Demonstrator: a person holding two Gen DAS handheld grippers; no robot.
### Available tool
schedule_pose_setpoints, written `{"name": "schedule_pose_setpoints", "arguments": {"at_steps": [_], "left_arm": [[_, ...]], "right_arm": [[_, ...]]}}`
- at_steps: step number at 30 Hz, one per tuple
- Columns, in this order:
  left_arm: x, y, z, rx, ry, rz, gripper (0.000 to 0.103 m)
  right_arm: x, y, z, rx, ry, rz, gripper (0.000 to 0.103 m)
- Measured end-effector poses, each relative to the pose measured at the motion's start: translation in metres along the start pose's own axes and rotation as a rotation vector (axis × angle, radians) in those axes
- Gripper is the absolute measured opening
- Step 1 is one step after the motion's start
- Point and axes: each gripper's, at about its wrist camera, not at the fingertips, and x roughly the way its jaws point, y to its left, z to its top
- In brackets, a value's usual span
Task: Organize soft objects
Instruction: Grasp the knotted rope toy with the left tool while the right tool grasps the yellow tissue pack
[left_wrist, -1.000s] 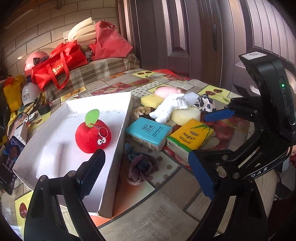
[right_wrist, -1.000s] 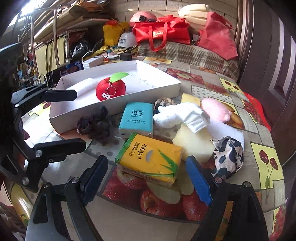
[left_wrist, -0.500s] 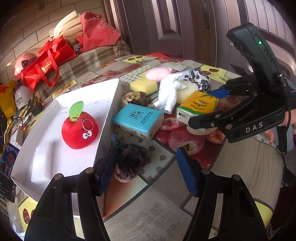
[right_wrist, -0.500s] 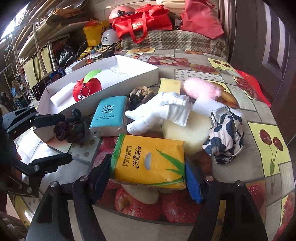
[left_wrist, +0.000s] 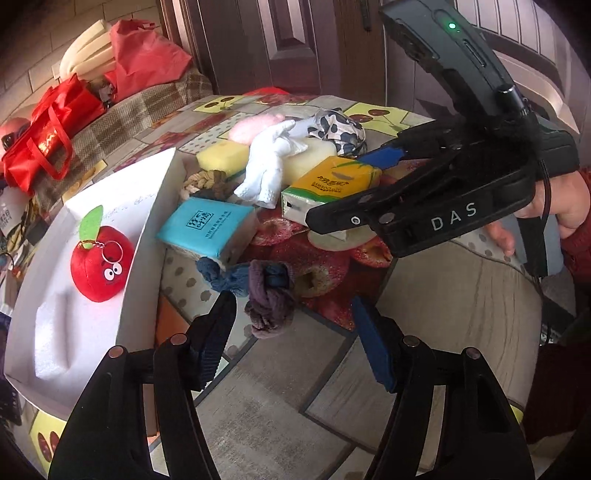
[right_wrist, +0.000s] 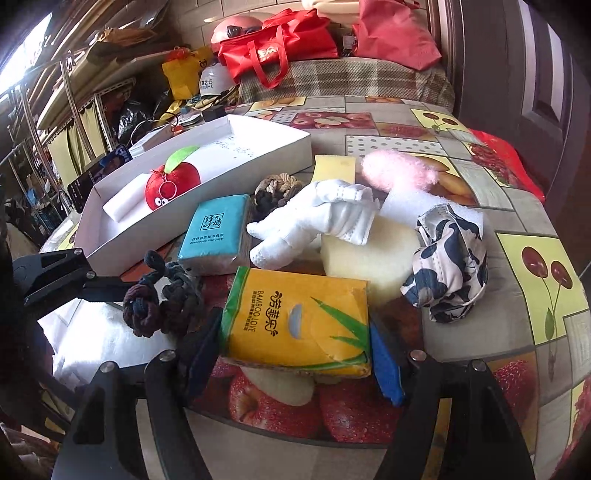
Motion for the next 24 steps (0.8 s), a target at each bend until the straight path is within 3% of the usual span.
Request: {"name": "schedule_pose_setpoints", "arguments": {"at_steps": [5,10,11,13,15,18,22,24], "left_arm": [[0.007,0.021,0.005,-0.117,0.002,0.034,0.066],[0.03,0.015,0.01,-0.088,0.085,-0.002,0.066],[0.03,0.016,0.011,-0.094,0.082,-0.005,0.062],[0.029,0.018,0.01,-0.111,0.075,-0.028,0.023],[0.026,0.019,0.008,-0.125,0.058,-0.013,0.022],[0.005,0.015,0.007,-0.106,-0.045,-0.008,0.022],[-0.033,0.019,0.0,-0.12,-0.25,0.011,0.022],[-0.048,0.026,-0.005,-0.149,-0.333,0.086,0.022]], "right_arm": [[0.001,0.001,0.0,-0.008,0.005,0.006,0.073],[0.002,0.003,0.0,-0.013,0.008,0.002,0.073],[0.002,0.003,0.0,-0.013,0.007,0.002,0.073],[0.001,0.003,0.0,-0.013,0.0,0.003,0.073],[-0.002,0.004,0.0,-0.018,-0.018,0.002,0.073],[-0.014,0.008,-0.002,-0.044,-0.083,0.023,0.072],[-0.037,0.015,-0.006,-0.077,-0.21,0.012,0.072],[-0.048,0.018,-0.007,-0.072,-0.29,0.006,0.072]]}}
